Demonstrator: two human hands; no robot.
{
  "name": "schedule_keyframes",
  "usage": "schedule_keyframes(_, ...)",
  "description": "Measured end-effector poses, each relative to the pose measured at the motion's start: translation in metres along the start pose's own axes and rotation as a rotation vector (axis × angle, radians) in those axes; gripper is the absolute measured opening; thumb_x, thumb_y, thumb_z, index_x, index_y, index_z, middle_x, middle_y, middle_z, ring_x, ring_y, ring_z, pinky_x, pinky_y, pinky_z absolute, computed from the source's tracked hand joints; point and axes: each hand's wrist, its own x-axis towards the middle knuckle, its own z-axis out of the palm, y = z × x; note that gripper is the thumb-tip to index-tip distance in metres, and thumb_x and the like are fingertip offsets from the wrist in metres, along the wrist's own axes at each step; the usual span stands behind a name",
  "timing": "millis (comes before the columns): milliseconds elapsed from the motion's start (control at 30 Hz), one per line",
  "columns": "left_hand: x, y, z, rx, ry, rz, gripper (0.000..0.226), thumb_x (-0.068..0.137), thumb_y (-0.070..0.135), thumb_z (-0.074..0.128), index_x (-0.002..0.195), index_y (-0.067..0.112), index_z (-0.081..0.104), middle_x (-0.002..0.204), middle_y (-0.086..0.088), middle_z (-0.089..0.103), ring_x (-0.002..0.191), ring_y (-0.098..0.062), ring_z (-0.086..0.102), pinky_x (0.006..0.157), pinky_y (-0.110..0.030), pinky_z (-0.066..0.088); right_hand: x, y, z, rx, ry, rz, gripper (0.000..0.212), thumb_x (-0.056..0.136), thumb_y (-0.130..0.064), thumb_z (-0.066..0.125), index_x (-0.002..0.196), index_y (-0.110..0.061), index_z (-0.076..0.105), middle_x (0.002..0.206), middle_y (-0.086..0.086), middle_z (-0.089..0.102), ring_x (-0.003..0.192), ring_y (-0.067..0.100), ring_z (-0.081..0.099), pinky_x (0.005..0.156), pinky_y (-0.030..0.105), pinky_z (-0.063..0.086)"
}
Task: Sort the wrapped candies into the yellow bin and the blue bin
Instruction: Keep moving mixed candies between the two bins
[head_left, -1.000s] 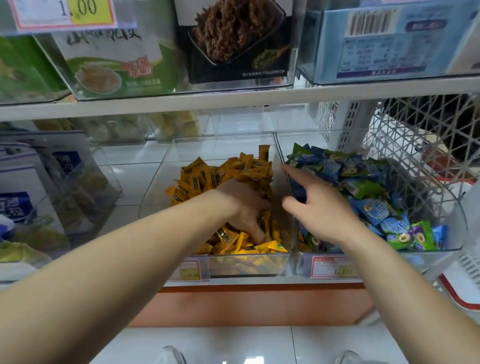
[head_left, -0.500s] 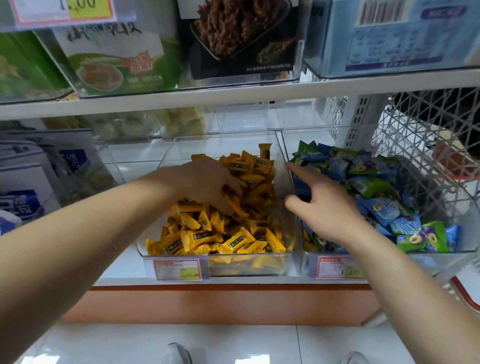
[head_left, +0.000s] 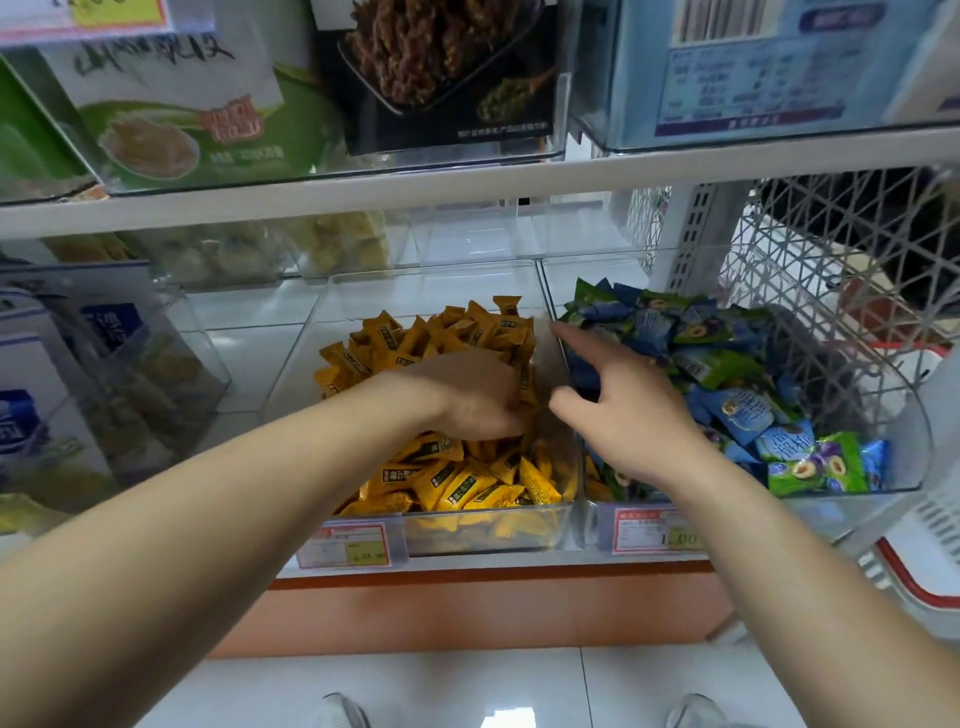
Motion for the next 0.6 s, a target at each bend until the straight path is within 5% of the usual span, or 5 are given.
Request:
schedule_keyframes(100,0.008,-0.005,0.001,0.056,0.017,-0.057,0.050,0.095,0.059,0.044,0.068,0.020,0.059,0.060,0.003,0.056,0.055,-0.011,0.053,0.050,-0.027,0.032,0.000,0.000,-0.001,0.008,-0.017,0.001,0.076,0.078,-0.051,0.044,0.152,-0.041,0.030,0.156,-0.013,0.037,0.143,0.011,0.035,0.112,0.043,0.039)
schedule_keyframes(367,0.016,-0.016,0.006,0.114,-0.117,-0.176,0.025,0.080,0.046,0.069,0.086,0.022,0.070,0.062,0.006,0.060,0.056,-0.011,0.057,0.050,-0.025,0.044,0.001,0.001,-0.002,-0.011,-0.050,-0.008,0.079,0.078,-0.054,0.043,0.154,-0.040,0.026,0.159,-0.013,0.033,0.145,0.012,0.031,0.113,0.045,0.037)
schedule_keyframes(600,0.001,-0.022,0.011,-0.021,-0.209,-0.155,0.057,0.082,0.039,0.069,0.135,0.039,0.051,0.107,0.009,0.063,0.085,-0.010,0.057,0.066,-0.028,0.044,0.001,0.003,-0.001,-0.030,-0.050,-0.012,0.079,0.078,-0.055,0.042,0.154,-0.040,0.025,0.159,-0.013,0.033,0.144,0.013,0.033,0.112,0.044,0.039)
